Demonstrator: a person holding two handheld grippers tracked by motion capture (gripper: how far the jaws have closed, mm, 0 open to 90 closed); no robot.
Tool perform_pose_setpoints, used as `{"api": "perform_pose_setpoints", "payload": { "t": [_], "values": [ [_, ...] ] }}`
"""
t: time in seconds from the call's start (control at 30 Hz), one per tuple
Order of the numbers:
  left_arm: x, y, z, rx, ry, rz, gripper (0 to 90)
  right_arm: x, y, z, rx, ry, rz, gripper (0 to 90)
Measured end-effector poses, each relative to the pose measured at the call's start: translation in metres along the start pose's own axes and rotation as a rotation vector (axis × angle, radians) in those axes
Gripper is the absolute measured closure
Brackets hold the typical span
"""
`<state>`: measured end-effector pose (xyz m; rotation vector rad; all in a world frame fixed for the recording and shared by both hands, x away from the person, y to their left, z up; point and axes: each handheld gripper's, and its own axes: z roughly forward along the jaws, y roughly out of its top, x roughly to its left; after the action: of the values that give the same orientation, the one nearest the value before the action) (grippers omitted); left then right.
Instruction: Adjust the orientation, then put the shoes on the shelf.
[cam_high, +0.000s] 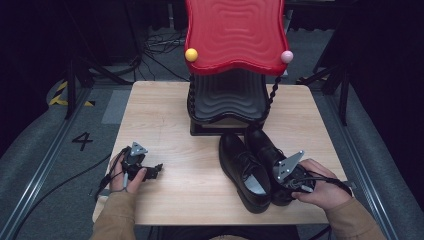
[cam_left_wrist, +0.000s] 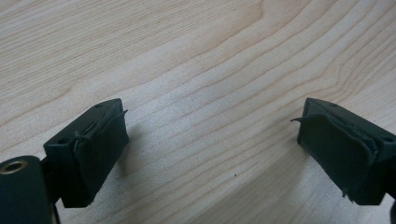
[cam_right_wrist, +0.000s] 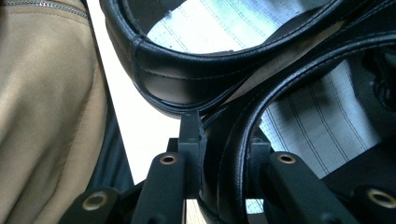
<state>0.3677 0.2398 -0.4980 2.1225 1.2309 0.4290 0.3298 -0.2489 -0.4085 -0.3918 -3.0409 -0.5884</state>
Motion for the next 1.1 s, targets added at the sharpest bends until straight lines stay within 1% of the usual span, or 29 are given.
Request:
{"api": "perform_pose_setpoints", "payload": {
  "t": [0.07, 0.1, 0.13, 0.17, 0.2, 0.23, 0.27, 0.3, 0.33, 0.37, 0.4, 0.43, 0.47, 0.57, 0.6, 0.7, 0.77, 0.8, 0.83, 0.87, 0.9, 0.93, 0.97, 1.0, 1.03, 1.1],
  "values": [
    [0.000, 0.000, 0.001, 0.000, -0.006, 0.001, 8.2, 0.001, 0.000, 0.000, -0.002, -0.002, 0.004, 75.3],
    [0.000, 0.000, 0.001, -0.002, -0.001, 0.002, 8.2, 0.000, 0.000, 0.000, -0.005, 0.001, 0.015, 75.3],
    [0.000, 0.000, 0.001, -0.001, -0.002, 0.001, 8.1, -0.003, -0.003, 0.000, -0.010, 0.014, 0.040, 75.4],
    [0.000, 0.000, 0.001, -0.001, -0.002, 0.001, 8.0, -0.003, -0.003, 0.000, -0.010, 0.014, 0.040, 75.4],
    [0.000, 0.000, 0.001, -0.001, -0.002, 0.001, 8.0, -0.003, -0.003, -0.001, -0.012, 0.021, 0.061, 75.3],
    [0.000, 0.000, 0.001, 0.000, -0.002, 0.001, 8.0, -0.004, -0.004, -0.003, -0.018, 0.025, 0.082, 69.0],
    [0.000, 0.000, 0.001, 0.000, -0.002, 0.001, 8.0, -0.003, -0.005, -0.004, -0.025, 0.023, 0.098, 68.1],
    [0.000, 0.000, 0.001, 0.000, -0.002, 0.001, 8.0, -0.003, -0.005, -0.004, -0.025, 0.023, 0.098, 68.1],
    [0.000, 0.000, 0.001, -0.001, -0.002, 0.001, 8.0, -0.004, -0.005, -0.009, -0.038, 0.013, 0.118, 65.6],
    [0.000, 0.000, 0.001, 0.000, -0.002, 0.001, 8.0, -0.004, -0.005, -0.009, -0.038, 0.013, 0.118, 65.6],
    [0.000, 0.001, 0.001, 0.000, -0.003, 0.002, 7.9, -0.003, -0.005, -0.011, -0.040, 0.016, 0.132, 63.6],
    [0.001, 0.001, 0.001, 0.001, -0.003, 0.002, 7.8, -0.003, -0.005, -0.013, -0.045, 0.018, 0.148, 63.5],
    [0.000, 0.001, 0.001, 0.001, -0.002, 0.001, 7.6, -0.003, -0.005, -0.015, -0.048, 0.022, 0.151, 63.2],
    [0.000, 0.001, 0.001, 0.007, 0.002, 0.002, 7.4, -0.002, -0.002, -0.023, -0.055, 0.001, 0.179, 61.0],
    [0.000, 0.001, 0.001, 0.004, 0.001, 0.001, 7.3, -0.002, -0.001, -0.027, -0.061, -0.010, 0.194, 59.7],
    [0.001, 0.002, 0.002, 0.011, -0.003, 0.005, 6.5, 0.000, 0.004, -0.034, -0.080, -0.032, 0.250, 56.6],
    [0.001, 0.002, 0.002, 0.011, 0.000, 0.006, 6.2, 0.000, 0.007, -0.038, -0.085, -0.066, 0.295, 55.5],
    [0.001, 0.002, 0.002, 0.011, 0.000, 0.006, 6.2, 0.000, 0.007, -0.038, -0.085, -0.066, 0.295, 55.5],
    [0.001, 0.002, 0.001, 0.015, -0.003, 0.006, 6.2, -0.001, 0.009, -0.041, -0.102, -0.069, 0.347, 54.0],
    [0.001, 0.002, 0.001, 0.015, -0.003, 0.006, 6.2, -0.001, 0.009, -0.041, -0.102, -0.069, 0.347, 54.0],
    [0.001, 0.002, 0.002, 0.008, 0.001, 0.006, 6.2, -0.002, 0.012, -0.041, -0.107, -0.069, 0.391, 52.9],
    [0.001, 0.002, 0.002, 0.008, 0.001, 0.006, 6.2, -0.002, 0.012, -0.041, -0.107, -0.069, 0.391, 52.9],
    [0.001, 0.002, 0.002, 0.007, 0.001, 0.005, 6.2, -0.003, 0.013, -0.041, -0.103, -0.073, 0.406, 52.4],
    [0.001, 0.002, 0.002, 0.008, 0.001, 0.005, 6.2, -0.004, 0.015, -0.040, -0.105, -0.089, 0.450, 51.4],
    [0.001, 0.002, 0.002, 0.008, 0.002, 0.005, 6.2, -0.004, 0.016, -0.039, -0.114, -0.095, 0.470, 51.2],
    [0.001, 0.002, 0.002, 0.013, -0.003, 0.005, 6.2, -0.007, 0.020, -0.037, -0.134, -0.085, 0.528, 51.2]
  ]
}}
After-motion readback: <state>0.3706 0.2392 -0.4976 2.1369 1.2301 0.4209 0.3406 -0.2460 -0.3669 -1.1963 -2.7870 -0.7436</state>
